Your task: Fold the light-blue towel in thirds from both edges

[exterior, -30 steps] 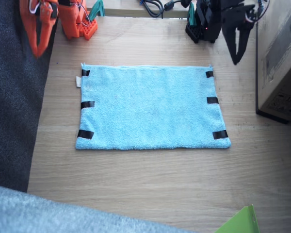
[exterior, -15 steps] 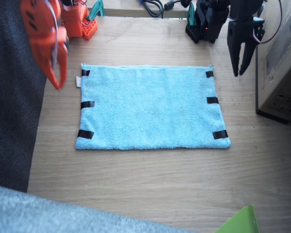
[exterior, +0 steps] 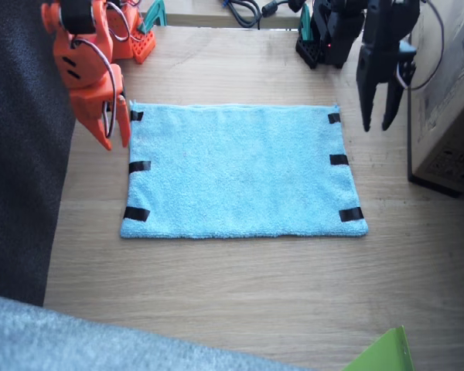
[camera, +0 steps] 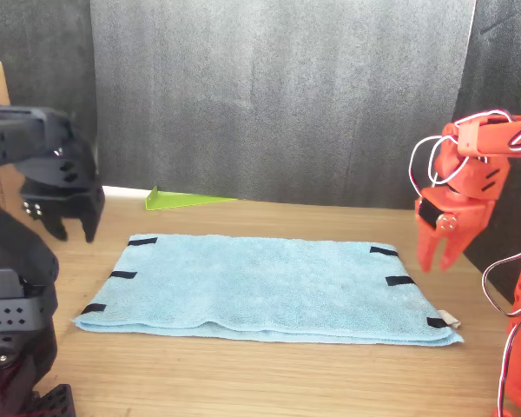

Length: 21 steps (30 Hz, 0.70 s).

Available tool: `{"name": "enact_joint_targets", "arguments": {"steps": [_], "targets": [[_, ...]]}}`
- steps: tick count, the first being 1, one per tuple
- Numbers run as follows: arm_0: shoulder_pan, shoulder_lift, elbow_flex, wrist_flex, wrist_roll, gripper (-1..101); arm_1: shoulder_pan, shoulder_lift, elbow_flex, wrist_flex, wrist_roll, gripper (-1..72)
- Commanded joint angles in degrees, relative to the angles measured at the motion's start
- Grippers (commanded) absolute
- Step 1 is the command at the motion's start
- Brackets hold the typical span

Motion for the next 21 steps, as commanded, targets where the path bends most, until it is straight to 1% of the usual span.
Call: {"name": "enact_joint_targets", "arguments": {"steps": [1, 7, 21], "targets": [[-0.2, 0.0, -2.8, 0.7, 0.6, 22, 2.4, 0.2, -1.5, 0.5, 1.5, 15.8], [-0.2, -2.8, -3.6, 0.7, 0.4, 22, 4.4, -2.7, -2.5, 0.8, 2.5, 16.8], [0.7, -2.0, -2.8, 0.8, 1.0, 23, 4.7, -7.3, -1.8, -0.4, 3.0, 17.1]]}}
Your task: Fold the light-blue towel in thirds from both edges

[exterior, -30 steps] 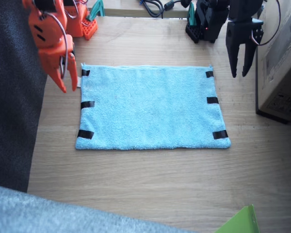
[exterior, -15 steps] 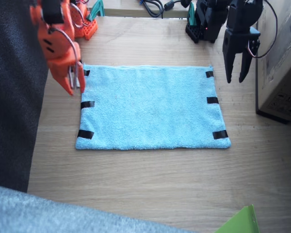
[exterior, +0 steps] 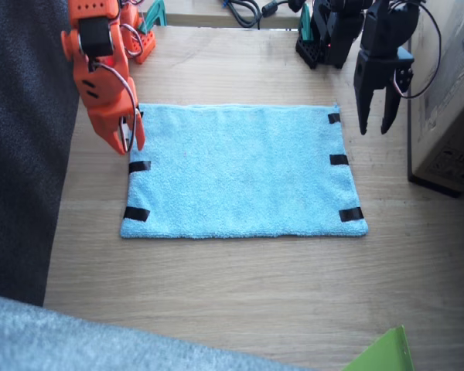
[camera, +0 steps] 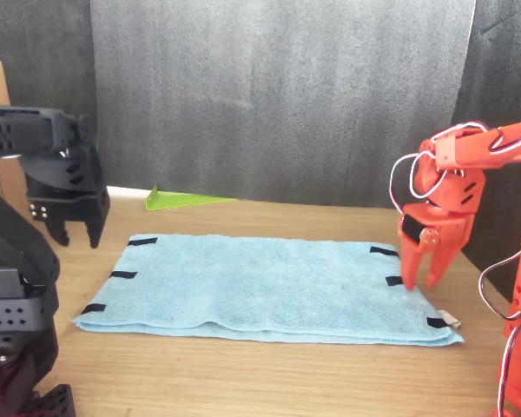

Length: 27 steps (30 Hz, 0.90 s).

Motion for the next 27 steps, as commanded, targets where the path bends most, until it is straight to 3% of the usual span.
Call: {"name": "enact_joint_targets", "arguments": {"steps": [1, 27], "targets": [[0.1, 2.0, -0.6, 0.4, 0.4, 23, 1.3, 0.8, -0.8, -0.4, 1.0, 17.2], [-5.0, -11.0, -5.5, 1.7, -0.3, 26, 1.5, -4.0, -0.8, -2.2, 0.9, 16.3]]}}
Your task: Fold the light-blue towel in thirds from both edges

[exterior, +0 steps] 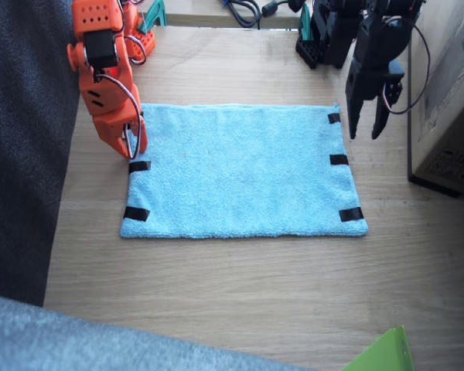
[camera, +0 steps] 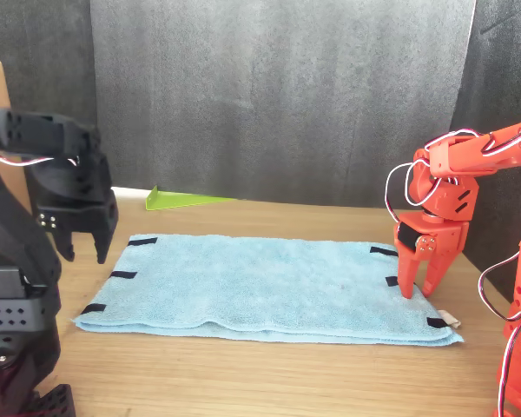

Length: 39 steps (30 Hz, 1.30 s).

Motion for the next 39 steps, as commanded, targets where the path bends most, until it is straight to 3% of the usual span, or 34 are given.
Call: {"name": "enact_joint_targets", "arguments": {"steps": [1, 39], "targets": [[-0.9, -1.7, -2.9, 1.1, 0.2, 26, 0.6, -0.2, -0.4, -0.6, 0.9, 16.3], [-6.1, -23.0, -17.0, 11.2, 3.3, 25, 0.4, -0.8, -0.7, -0.4, 1.3, 16.2]]}}
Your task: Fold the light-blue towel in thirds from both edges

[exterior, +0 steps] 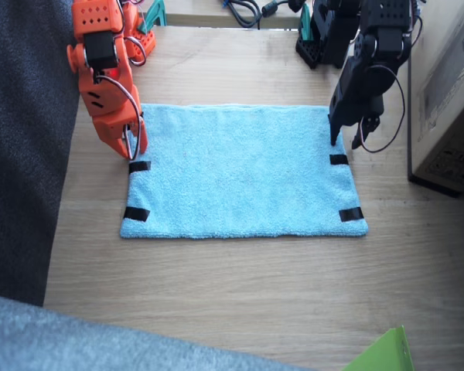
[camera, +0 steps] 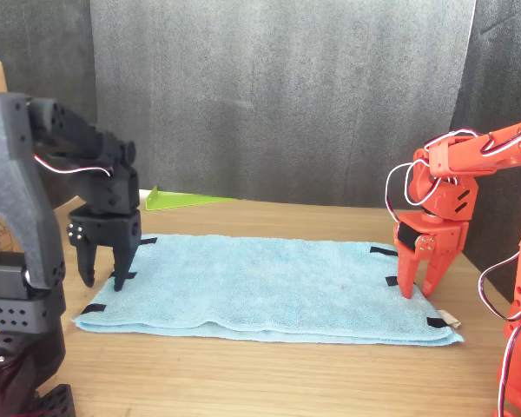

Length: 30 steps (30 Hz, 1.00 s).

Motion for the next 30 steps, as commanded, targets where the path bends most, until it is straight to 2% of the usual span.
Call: {"name": "enact_joint_targets", "arguments": {"steps": [1, 5, 8, 10, 14, 30], "targets": [[0.0, -0.3, -2.2, 1.6, 0.8, 24, 0.7, 0.2, 0.3, -0.4, 0.6, 16.1], [-0.4, -2.4, -3.8, 2.9, 1.0, 20, 0.7, 0.0, 0.3, -0.3, 0.5, 16.1], [-0.4, -2.4, -4.0, 2.9, 0.7, 7, 0.7, -0.4, -0.2, 0.0, 0.4, 15.1], [-0.3, -2.5, -4.1, 2.9, 0.6, 0, 0.9, -0.5, -0.2, 0.0, 0.4, 10.9], [-0.1, -2.3, -3.8, 2.8, 0.6, 0, 1.2, -1.1, -0.5, 0.4, 0.0, 0.1], [-0.1, -0.6, -2.1, 2.1, 0.7, 0, 3.0, 0.8, -0.5, 1.9, -0.4, 0.1]]}}
